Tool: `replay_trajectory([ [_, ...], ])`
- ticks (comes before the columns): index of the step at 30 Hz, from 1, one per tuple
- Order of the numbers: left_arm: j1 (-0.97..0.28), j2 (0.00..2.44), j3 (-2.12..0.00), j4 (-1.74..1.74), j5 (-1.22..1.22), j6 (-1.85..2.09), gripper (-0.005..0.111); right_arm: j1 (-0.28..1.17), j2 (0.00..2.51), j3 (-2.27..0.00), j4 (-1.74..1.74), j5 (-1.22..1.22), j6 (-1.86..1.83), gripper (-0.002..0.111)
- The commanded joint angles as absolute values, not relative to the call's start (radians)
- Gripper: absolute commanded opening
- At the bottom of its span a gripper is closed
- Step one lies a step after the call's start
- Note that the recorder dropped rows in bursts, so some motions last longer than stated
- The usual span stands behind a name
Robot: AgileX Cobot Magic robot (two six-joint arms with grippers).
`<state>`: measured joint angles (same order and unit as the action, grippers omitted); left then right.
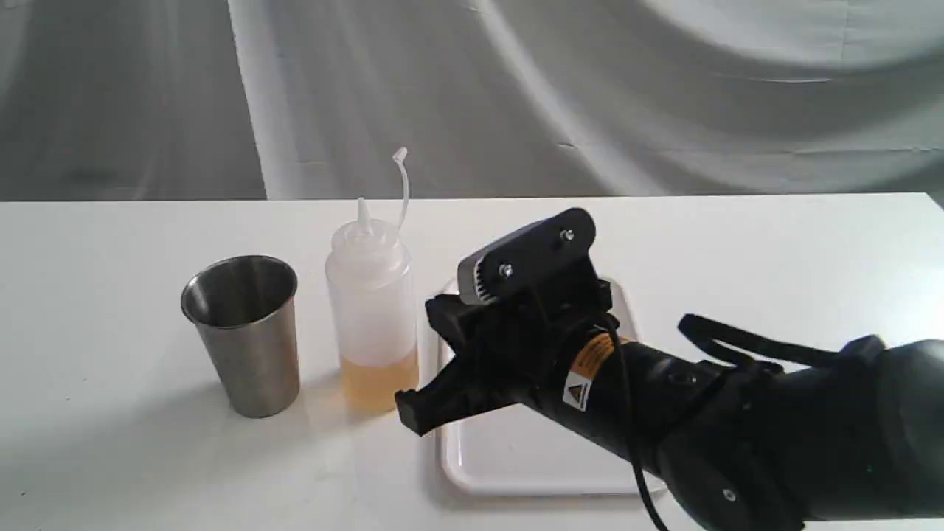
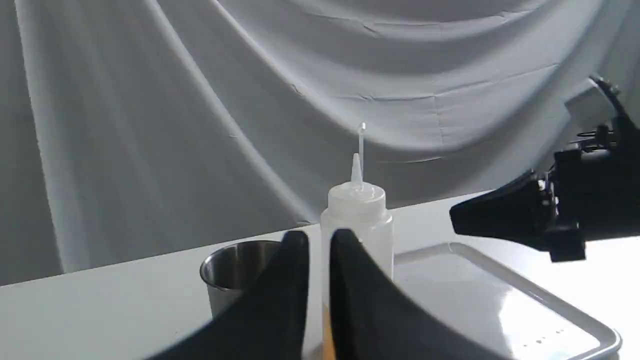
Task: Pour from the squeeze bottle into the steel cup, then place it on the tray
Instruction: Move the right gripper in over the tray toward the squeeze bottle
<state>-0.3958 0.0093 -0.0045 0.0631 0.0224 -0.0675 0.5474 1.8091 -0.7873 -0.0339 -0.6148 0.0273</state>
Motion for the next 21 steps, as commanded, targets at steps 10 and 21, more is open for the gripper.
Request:
replay_trajectory([
  [10, -0.394, 0.016, 0.0, 0.067, 0.012, -0.068, 0.008, 0.55, 1.965, -0.793, -0.068, -0.8, 0.0, 0.0],
  [21, -0.394, 0.016, 0.0, 0.067, 0.012, -0.068, 0.008, 0.55, 1.964, -0.793, -0.067, -0.8, -0.043, 0.009],
])
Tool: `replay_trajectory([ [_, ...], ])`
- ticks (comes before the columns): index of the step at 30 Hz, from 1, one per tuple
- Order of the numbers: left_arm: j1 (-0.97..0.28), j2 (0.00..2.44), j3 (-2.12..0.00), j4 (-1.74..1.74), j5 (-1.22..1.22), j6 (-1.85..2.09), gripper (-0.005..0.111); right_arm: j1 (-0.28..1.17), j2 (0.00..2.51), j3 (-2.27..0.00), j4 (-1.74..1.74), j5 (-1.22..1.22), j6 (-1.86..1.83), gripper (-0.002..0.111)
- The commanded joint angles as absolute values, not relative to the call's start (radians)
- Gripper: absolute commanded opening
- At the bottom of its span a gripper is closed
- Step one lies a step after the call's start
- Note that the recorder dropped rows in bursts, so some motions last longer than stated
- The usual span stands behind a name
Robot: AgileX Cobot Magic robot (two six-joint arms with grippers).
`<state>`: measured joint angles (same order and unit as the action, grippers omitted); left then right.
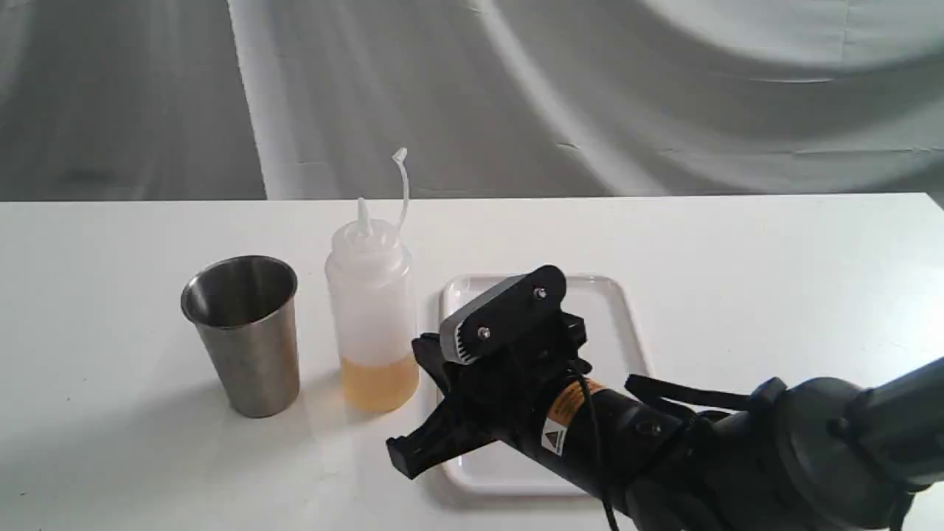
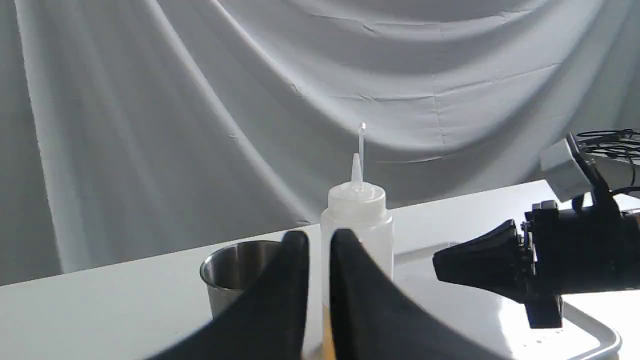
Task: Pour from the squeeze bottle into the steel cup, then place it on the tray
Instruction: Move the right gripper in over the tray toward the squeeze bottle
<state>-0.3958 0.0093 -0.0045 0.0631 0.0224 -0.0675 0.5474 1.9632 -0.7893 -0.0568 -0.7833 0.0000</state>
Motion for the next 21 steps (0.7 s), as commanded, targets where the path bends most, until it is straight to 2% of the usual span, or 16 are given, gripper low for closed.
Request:
replay_trajectory([
  [1, -0.394, 0.016, 0.0, 0.067, 0.012, -0.068, 0.008, 0.55, 1.964, -0.793, -0.067, -0.8, -0.062, 0.012],
  [4, -0.394, 0.016, 0.0, 0.067, 0.012, -0.068, 0.008, 0.55, 1.964, -0.793, -0.067, -0.8, -0.109, 0.034],
  [8, -0.394, 0.016, 0.0, 0.067, 0.012, -0.068, 0.008, 0.55, 1.964, -0.793, -0.067, -0.798, -0.107, 0.07],
  [10, -0.394, 0.016, 0.0, 0.067, 0.012, -0.068, 0.008, 0.55, 1.964, -0.793, -0.067, -0.798, -0.105, 0.079],
  [12, -0.394, 0.016, 0.0, 0.067, 0.012, -0.068, 0.008, 0.55, 1.964, -0.793, -0.067, -0.798, -0.1, 0.082],
  [21, -0.394, 0.016, 0.0, 0.067, 0.012, -0.068, 0.008, 0.55, 1.965, -0.797, -0.067, -0.794, -0.071, 0.082],
])
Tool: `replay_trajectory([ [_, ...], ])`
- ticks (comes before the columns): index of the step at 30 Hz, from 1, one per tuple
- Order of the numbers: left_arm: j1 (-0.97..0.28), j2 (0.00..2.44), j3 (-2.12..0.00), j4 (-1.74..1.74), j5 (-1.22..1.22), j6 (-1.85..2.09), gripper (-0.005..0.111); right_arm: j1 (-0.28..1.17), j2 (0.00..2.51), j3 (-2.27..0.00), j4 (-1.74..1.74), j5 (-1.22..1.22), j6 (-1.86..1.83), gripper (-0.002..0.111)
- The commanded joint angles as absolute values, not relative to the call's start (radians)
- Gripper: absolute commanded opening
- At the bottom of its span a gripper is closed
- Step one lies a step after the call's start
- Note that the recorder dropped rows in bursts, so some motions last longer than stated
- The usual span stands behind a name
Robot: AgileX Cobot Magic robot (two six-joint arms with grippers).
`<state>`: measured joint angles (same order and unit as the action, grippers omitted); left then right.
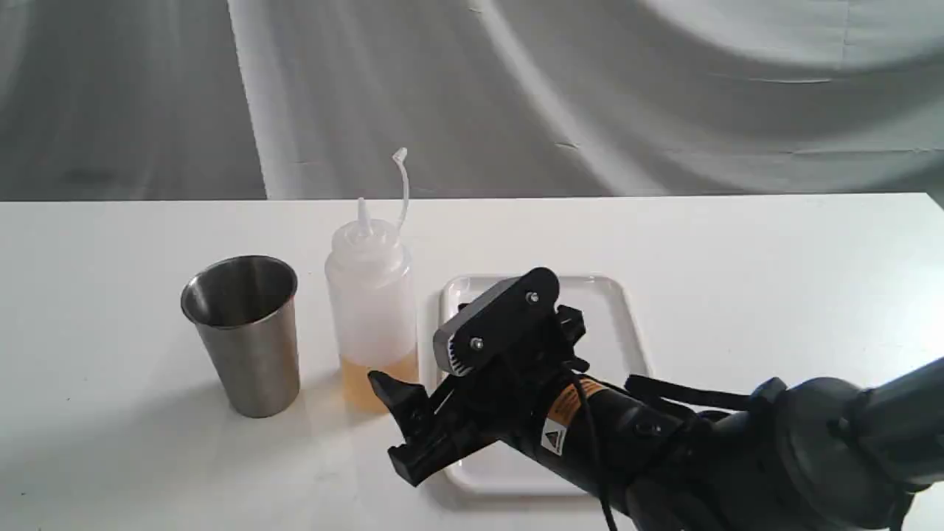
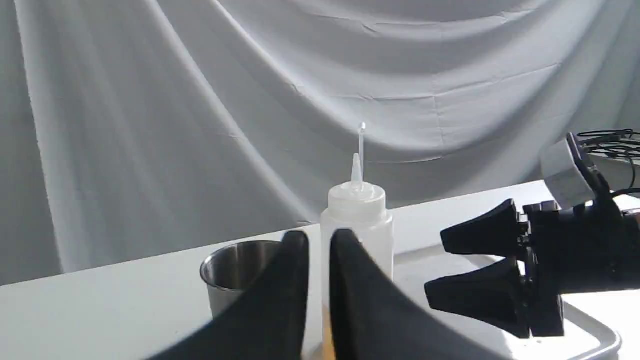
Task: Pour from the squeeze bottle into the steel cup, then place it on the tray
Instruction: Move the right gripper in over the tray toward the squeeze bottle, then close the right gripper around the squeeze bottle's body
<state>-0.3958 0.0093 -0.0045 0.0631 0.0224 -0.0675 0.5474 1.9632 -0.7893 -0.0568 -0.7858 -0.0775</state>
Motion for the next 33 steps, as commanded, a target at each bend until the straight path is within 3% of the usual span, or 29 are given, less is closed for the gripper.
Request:
replay_trajectory([
  [1, -0.394, 0.016, 0.0, 0.067, 0.012, -0.068, 0.008, 0.55, 1.965, -0.808, -0.067, -0.772, -0.071, 0.082],
  [5, -0.394, 0.016, 0.0, 0.067, 0.012, -0.068, 0.008, 0.55, 1.983, -0.874, -0.067, -0.679, -0.069, 0.082],
  [33, -0.394, 0.016, 0.0, 0.067, 0.012, -0.068, 0.008, 0.55, 2.159, -1.061, -0.092, -0.681, 0.012, 0.08],
])
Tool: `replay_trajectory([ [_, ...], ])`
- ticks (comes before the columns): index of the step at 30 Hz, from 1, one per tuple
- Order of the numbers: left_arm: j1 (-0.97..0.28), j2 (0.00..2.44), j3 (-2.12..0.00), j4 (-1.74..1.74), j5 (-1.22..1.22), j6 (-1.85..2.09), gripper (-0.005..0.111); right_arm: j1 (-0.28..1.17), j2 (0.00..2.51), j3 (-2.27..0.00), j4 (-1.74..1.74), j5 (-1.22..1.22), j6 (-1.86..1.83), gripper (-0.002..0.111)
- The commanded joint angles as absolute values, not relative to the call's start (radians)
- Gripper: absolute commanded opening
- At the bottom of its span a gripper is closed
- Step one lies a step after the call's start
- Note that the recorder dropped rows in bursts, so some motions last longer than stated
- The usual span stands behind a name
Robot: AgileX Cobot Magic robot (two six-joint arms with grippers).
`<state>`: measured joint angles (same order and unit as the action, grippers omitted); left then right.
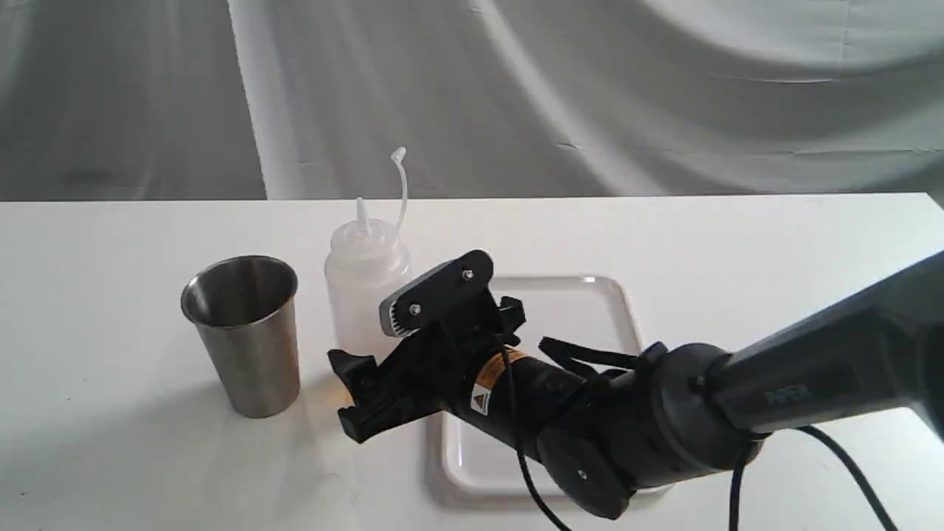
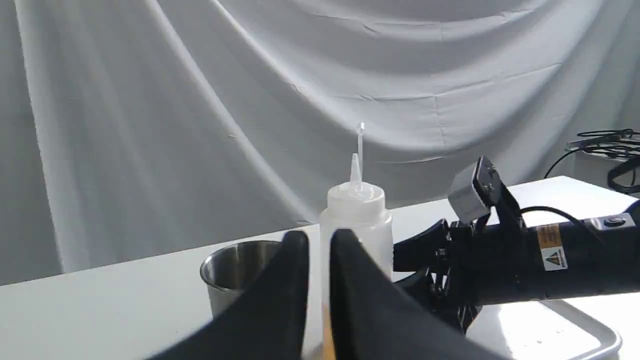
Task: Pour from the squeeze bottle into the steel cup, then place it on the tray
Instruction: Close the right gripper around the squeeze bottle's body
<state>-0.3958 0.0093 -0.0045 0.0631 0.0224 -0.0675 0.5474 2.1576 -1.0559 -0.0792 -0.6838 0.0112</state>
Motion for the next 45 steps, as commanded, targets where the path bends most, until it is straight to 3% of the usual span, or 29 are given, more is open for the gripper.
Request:
replay_trajectory([
  [1, -0.394, 0.016, 0.0, 0.067, 0.012, -0.068, 0.008, 0.55, 2.159, -1.061, -0.092, -0.683, 0.01, 0.08],
  [14, -0.394, 0.016, 0.0, 0.067, 0.012, -0.068, 0.008, 0.548, 2.159, -1.061, -0.064, -0.697, 0.0, 0.079],
  [22, -0.394, 0.016, 0.0, 0.067, 0.012, -0.068, 0.008, 0.548, 2.159, -1.061, 0.0, -0.696, -0.039, 0.088],
  [45, -0.394, 0.016, 0.0, 0.067, 0.012, -0.068, 0.008, 0.548, 2.239, -1.159, 0.0, -0.661, -0.075, 0.087],
])
